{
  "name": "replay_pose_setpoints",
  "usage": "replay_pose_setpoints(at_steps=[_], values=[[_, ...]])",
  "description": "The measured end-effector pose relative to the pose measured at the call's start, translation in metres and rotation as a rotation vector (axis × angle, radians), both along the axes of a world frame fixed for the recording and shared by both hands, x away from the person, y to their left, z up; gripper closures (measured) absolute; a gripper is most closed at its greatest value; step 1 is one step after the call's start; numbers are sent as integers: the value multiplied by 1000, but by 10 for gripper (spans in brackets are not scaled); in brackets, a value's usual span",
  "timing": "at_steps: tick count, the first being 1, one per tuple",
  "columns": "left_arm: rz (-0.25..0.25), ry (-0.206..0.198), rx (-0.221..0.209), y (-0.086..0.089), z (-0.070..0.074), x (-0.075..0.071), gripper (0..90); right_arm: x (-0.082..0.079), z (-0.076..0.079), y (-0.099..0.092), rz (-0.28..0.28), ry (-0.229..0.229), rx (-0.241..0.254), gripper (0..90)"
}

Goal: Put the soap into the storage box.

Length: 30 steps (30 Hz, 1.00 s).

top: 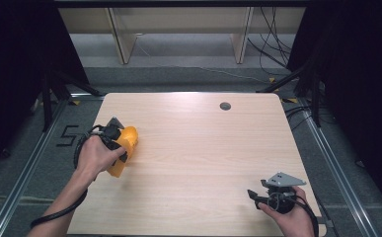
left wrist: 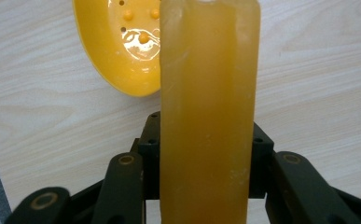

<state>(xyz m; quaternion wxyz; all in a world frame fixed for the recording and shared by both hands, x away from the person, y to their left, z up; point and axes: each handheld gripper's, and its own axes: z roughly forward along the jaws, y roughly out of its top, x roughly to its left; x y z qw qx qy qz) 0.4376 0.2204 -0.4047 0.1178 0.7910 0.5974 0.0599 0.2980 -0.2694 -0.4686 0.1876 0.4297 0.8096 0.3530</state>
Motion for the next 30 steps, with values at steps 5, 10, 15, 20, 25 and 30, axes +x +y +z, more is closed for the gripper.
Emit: replay_pose_setpoints(at_steps=[5,10,15,20,25,30], values=[[9,-4,-6,1,5,2,605,-1,1,0,-10,14,-12,383],[13,-10,-11,0,10,4,605,1,-1,0,14,-5,0,383],[17,-17,-13,1,15,7,605,-1,1,0,-12,17,-12,383],[30,-27,-13,2,21,12,605,0,1,-1,4,-6,-21,383],[57,-45,-9,3,23,22,605,-1,1,-1,-9,4,-19,383],[92,-43,-8,5,21,34,605,-1,0,0,-14,6,-7,383]])
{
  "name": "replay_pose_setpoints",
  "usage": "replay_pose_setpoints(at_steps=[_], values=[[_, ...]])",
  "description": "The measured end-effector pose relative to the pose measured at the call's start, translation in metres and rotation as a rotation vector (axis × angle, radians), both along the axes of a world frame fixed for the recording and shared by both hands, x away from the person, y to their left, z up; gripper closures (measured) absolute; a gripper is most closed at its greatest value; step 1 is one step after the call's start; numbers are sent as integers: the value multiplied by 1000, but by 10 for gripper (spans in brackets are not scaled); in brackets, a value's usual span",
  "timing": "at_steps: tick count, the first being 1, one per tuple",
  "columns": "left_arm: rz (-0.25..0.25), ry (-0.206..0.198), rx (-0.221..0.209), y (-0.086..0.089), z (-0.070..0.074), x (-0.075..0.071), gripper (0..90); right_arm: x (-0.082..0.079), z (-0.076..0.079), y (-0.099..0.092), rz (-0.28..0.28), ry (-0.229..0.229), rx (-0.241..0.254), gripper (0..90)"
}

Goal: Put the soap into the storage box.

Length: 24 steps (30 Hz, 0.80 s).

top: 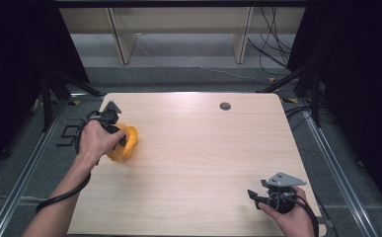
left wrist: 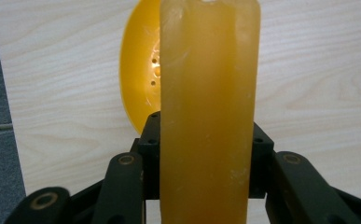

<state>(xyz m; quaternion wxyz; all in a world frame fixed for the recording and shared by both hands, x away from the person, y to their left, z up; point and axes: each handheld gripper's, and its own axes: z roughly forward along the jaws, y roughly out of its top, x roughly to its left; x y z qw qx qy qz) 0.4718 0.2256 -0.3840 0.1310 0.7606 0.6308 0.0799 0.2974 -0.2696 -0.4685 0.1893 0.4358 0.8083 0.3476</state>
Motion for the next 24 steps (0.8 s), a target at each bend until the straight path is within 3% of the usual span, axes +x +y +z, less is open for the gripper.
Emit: replay_pose_setpoints(at_steps=[12,14,15,17,24], values=[[53,-7,40,4,-3,29,605,-1,1,0,-8,14,2,383],[61,-6,45,3,-5,33,605,-3,0,3,-33,37,32,383],[65,-1,42,3,-6,34,605,-1,0,1,-6,25,13,383],[71,1,33,1,-9,37,605,-1,0,1,-6,28,12,383],[50,5,40,-3,-17,44,605,-1,0,0,-3,26,8,382]])
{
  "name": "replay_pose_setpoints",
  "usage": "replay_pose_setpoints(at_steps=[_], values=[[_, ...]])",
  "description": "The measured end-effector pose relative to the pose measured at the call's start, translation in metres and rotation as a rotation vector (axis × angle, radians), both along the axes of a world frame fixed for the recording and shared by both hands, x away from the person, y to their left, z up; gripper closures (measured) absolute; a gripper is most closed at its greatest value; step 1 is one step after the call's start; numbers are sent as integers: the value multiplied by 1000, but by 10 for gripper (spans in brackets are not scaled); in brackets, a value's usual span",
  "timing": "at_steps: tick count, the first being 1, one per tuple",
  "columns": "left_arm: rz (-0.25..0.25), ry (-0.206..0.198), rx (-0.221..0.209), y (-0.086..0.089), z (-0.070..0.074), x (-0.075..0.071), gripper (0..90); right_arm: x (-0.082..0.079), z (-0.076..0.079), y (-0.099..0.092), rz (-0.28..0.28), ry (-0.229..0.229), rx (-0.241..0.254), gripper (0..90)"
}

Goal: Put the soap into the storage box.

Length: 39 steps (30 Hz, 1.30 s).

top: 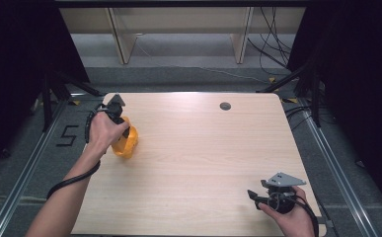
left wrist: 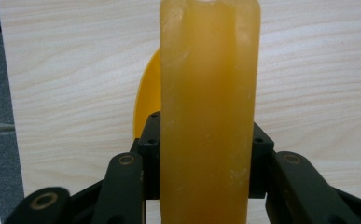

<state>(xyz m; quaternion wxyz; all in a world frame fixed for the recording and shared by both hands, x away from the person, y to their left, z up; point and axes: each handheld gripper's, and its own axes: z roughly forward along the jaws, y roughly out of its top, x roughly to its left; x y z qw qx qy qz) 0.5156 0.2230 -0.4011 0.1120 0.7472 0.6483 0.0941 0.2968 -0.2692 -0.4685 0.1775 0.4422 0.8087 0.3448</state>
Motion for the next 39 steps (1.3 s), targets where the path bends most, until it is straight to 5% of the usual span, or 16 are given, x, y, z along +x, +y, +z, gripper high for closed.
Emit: replay_pose_setpoints(at_steps=[20,22,29,32,36,39], values=[[9,50,1,0,-24,7,604,0,0,1,-9,9,1,379],[31,27,-11,-3,-26,7,604,0,0,1,-9,8,1,379],[1,49,0,0,-25,6,602,0,0,1,-4,0,0,378],[17,34,-14,-1,-26,6,599,0,0,1,-3,4,-3,378],[-21,31,-4,1,-27,6,591,-2,0,2,-22,27,11,377],[-27,-21,6,-1,-31,4,524,1,-1,0,14,4,-18,375]])
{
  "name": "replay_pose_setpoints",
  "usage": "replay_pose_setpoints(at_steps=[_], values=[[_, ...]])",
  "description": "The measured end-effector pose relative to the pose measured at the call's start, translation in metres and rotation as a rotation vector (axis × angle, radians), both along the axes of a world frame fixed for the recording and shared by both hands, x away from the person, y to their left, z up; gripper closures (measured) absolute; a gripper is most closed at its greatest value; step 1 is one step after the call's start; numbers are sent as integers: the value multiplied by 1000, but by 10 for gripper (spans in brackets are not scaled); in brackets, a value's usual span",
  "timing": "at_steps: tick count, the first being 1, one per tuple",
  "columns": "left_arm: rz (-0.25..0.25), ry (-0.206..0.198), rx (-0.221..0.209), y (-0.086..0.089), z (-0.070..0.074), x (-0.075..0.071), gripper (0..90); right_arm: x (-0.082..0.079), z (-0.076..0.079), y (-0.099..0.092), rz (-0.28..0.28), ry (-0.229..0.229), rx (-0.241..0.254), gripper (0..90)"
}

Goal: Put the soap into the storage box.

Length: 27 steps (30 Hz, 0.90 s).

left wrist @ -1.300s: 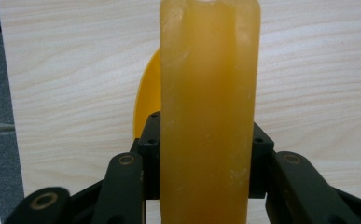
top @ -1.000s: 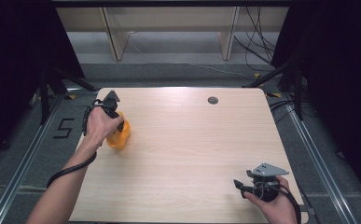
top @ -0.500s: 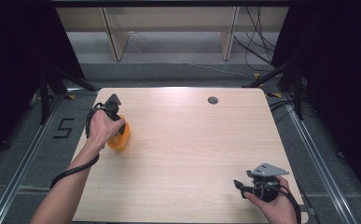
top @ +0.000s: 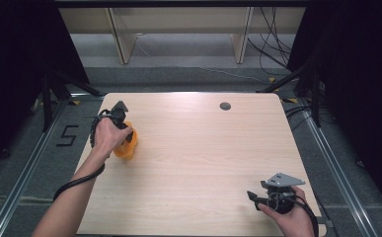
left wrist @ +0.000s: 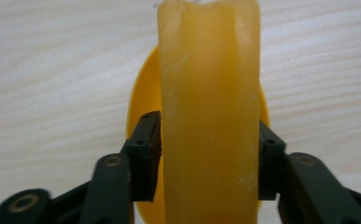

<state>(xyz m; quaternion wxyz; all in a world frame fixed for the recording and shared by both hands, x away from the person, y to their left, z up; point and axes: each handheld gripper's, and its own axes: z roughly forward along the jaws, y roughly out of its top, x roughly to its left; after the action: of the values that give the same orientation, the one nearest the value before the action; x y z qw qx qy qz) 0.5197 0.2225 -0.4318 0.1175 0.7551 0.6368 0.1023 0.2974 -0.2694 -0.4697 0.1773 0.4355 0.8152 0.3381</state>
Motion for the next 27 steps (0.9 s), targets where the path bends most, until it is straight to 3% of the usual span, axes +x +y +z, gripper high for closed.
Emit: replay_pose_setpoints(at_steps=[3,6,8,10,11,13,18,19,22,24,27], values=[[-14,-8,-19,1,-1,-2,467,0,0,0,-9,5,2,374],[-31,-47,-12,2,0,-5,366,-1,0,1,-11,9,1,373],[-37,-62,-30,2,3,-7,307,-1,0,1,-12,11,1,372],[-52,-70,-27,2,7,-9,279,0,-1,0,-1,-4,-5,371],[-61,-74,-17,2,8,-10,265,-2,-1,2,-27,14,12,371],[-66,-95,-4,2,12,-13,227,1,-2,0,12,-7,1,369],[-74,-123,-22,5,22,-22,207,-1,-1,0,-11,10,-1,367],[-59,-151,-23,4,22,-25,200,-1,-1,0,-12,16,1,367],[-48,-163,-33,7,28,-31,195,-1,0,2,-22,28,7,366],[-46,-179,-40,9,31,-36,195,2,-2,0,17,-9,1,366],[-48,-195,-50,11,37,-44,195,0,-1,0,-10,10,-2,365]])
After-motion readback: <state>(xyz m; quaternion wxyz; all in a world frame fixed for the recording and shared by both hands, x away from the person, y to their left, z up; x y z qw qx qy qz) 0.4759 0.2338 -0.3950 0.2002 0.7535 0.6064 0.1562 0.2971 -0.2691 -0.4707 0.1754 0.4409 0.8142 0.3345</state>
